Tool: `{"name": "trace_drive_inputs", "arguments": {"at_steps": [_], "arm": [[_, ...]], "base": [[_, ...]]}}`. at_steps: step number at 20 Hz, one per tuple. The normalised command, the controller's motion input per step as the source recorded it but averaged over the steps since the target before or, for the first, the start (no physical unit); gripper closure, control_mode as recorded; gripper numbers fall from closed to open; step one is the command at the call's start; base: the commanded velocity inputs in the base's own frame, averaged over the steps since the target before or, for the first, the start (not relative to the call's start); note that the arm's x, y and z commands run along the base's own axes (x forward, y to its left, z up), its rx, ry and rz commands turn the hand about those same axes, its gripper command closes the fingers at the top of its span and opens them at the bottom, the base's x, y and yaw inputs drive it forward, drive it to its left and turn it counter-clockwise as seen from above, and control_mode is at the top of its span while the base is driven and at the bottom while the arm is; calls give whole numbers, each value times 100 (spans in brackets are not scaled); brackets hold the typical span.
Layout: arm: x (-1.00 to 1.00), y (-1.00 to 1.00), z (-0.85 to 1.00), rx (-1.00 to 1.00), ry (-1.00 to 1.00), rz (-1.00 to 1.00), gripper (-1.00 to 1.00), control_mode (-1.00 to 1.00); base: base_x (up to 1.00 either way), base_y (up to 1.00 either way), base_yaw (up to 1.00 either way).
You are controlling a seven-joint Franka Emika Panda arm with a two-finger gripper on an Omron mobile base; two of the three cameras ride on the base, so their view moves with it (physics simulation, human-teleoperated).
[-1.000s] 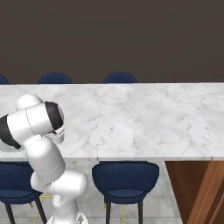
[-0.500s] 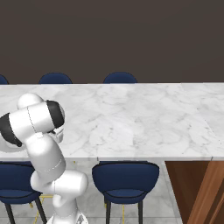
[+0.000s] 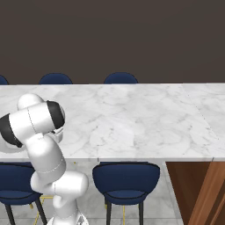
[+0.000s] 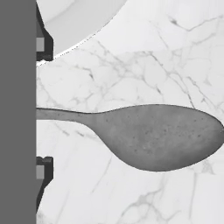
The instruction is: Take the fork and place it on the left side of the plate. Then take the spoon and place it on the right side of the plate. Make sure they're directly next to the plate.
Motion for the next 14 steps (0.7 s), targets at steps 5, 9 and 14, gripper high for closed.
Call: {"name": "trace_drive_inputs", "arguments": {"at_steps": [5, 9, 14], "arm": [[0, -19, 1, 0, 0, 0, -100, -100], [-20, -28, 34, 0, 0, 0, -100, -100], [-38, -11, 64, 0, 0, 0, -100, -100]], "base": [[0, 0, 0], [0, 0, 0], [0, 0, 0]]}}
